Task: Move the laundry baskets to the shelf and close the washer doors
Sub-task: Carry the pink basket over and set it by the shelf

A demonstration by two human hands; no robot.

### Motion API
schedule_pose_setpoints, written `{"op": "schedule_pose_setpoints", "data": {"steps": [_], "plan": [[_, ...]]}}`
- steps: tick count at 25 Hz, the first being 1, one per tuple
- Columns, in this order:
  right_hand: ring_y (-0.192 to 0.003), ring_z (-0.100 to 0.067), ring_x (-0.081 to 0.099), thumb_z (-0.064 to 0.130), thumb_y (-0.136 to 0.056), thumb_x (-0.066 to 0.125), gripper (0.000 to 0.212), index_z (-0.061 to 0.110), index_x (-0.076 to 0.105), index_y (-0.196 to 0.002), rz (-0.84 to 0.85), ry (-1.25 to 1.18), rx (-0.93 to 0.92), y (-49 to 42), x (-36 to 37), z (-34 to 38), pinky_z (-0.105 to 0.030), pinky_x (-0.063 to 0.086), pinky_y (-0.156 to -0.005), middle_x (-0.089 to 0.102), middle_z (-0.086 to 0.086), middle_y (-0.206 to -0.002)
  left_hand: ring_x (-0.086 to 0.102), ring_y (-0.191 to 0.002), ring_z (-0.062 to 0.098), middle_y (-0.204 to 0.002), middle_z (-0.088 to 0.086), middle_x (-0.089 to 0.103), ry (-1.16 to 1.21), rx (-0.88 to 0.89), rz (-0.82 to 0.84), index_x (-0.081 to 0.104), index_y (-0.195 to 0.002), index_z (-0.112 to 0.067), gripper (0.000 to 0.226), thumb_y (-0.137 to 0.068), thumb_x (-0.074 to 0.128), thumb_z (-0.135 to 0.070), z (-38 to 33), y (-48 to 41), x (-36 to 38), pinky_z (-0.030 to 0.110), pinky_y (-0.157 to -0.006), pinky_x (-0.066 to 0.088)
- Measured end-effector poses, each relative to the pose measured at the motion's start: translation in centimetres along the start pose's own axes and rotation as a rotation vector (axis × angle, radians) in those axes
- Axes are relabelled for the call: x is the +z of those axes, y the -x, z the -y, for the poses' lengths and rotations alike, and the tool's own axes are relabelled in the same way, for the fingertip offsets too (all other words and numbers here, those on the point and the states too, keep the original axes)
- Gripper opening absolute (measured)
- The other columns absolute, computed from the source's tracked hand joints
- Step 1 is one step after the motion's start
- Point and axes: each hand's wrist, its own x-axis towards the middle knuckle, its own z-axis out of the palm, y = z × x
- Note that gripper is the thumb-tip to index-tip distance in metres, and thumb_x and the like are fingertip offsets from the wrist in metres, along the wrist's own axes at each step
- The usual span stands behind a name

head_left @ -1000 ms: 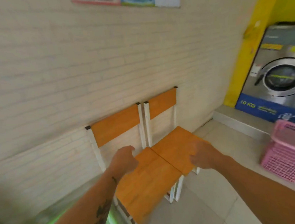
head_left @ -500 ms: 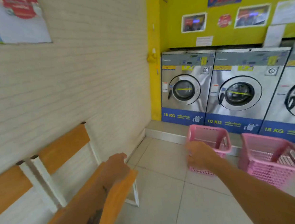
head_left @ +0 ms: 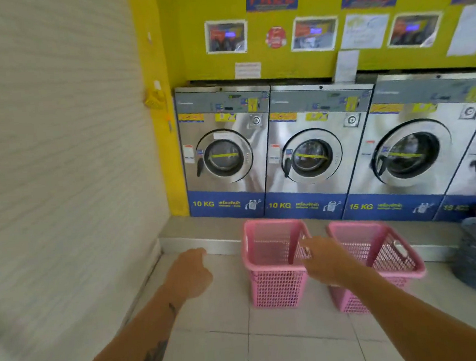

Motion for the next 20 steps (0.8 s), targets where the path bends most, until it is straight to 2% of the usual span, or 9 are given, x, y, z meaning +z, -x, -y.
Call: {"op": "schedule_pose_setpoints", "data": {"steps": [3,6,10,11,14,16,17,18,20], "plan": [[-0.095,-0.024,0.065,0.024,-0.082,0.05,0.021,0.019,0.064,-0.097,0.008,0.012,0.088,-5.6,-0.7,-3.2,-0.044,0.05,-0.092,0.069,-0.004,-0.103,0.03,-0.145,0.019,-0.157,0.006,0.034,-0.003,0.067,0.034,0.037,-0.147,-0.016,0.059,-0.09,0.052,-0.018,-1.9,-8.3,1.6,0.026,-0.116,0.019],[-0.079,-0.026,0.058,0.03,-0.08,0.049,0.017,0.022,0.06,-0.089,0.0,-0.061,0.197,-10.8,-0.7,-7.0,-0.033,0.049,-0.071,0.06,-0.002,-0.083,0.034,-0.142,0.021,-0.154,0.006,0.038,-0.009,0.085,0.087,0.04,-0.146,-0.016,0.058,-0.089,0.052,-0.018,-4.0,-15.2,4.1,0.029,-0.116,0.023],[-0.086,-0.024,0.058,0.024,-0.081,0.054,0.029,0.015,0.063,-0.107,-0.019,-0.121,0.202,-20.0,-0.6,-14.0,-0.031,0.047,-0.074,0.064,-0.004,-0.102,0.043,-0.136,0.022,-0.149,0.004,0.045,-0.028,0.089,0.08,0.043,-0.144,-0.019,0.057,-0.087,0.051,-0.015,-7.1,-24.3,7.5,0.032,-0.111,0.032],[-0.086,-0.023,0.06,0.023,-0.081,0.052,0.025,0.016,0.063,-0.102,-0.007,-0.117,0.189,-22.5,-0.6,-15.5,-0.033,0.049,-0.075,0.065,-0.004,-0.102,0.043,-0.136,0.022,-0.15,0.003,0.045,-0.039,0.083,0.076,0.042,-0.144,-0.019,0.057,-0.087,0.05,-0.015,-8.0,-26.5,8.2,0.033,-0.111,0.032],[-0.081,-0.025,0.062,0.023,-0.075,0.052,0.003,0.025,0.049,-0.075,0.017,-0.151,0.184,-29.3,-0.7,-19.2,-0.035,0.052,-0.072,0.059,0.004,-0.081,0.041,-0.137,0.021,-0.15,0.004,0.043,-0.056,0.044,0.082,0.041,-0.145,-0.018,0.056,-0.089,0.048,-0.016,-10.0,-32.3,10.6,0.032,-0.111,0.031],[-0.085,-0.024,0.059,0.019,-0.077,0.057,0.008,0.022,0.053,-0.082,0.053,-0.168,0.184,-33.5,-0.7,-21.1,-0.039,0.052,-0.079,0.064,-0.003,-0.092,0.043,-0.136,0.022,-0.15,0.004,0.044,-0.037,0.022,0.088,0.041,-0.145,-0.017,0.056,-0.089,0.049,-0.019,-10.9,-35.6,12.1,0.033,-0.111,0.032],[-0.095,-0.027,0.059,0.017,-0.077,0.058,0.014,0.018,0.058,-0.092,0.074,-0.163,0.188,-35.4,-0.4,-22.1,-0.042,0.051,-0.085,0.064,-0.009,-0.103,0.043,-0.135,0.022,-0.15,0.004,0.043,-0.043,0.009,0.1,0.039,-0.146,-0.017,0.057,-0.09,0.05,-0.021,-11.2,-37.1,12.8,0.034,-0.11,0.034],[-0.109,-0.031,0.057,0.015,-0.077,0.058,0.028,0.013,0.06,-0.105,0.11,-0.145,0.194,-37.6,0.0,-23.2,-0.046,0.049,-0.094,0.062,-0.013,-0.115,0.045,-0.134,0.023,-0.149,0.004,0.043,-0.061,0.0,0.113,0.038,-0.146,-0.017,0.058,-0.09,0.05,-0.024,-11.4,-39.0,13.9,0.035,-0.109,0.037],[-0.131,-0.035,0.042,0.013,-0.077,0.056,0.054,0.007,0.051,-0.131,0.176,-0.099,0.203,-41.4,1.1,-24.9,-0.049,0.04,-0.107,0.051,-0.016,-0.133,0.05,-0.127,0.023,-0.144,0.004,0.046,-0.097,0.001,0.133,0.04,-0.143,-0.018,0.056,-0.089,0.051,-0.026,-11.3,-42.5,16.0,0.035,-0.102,0.043]]}}
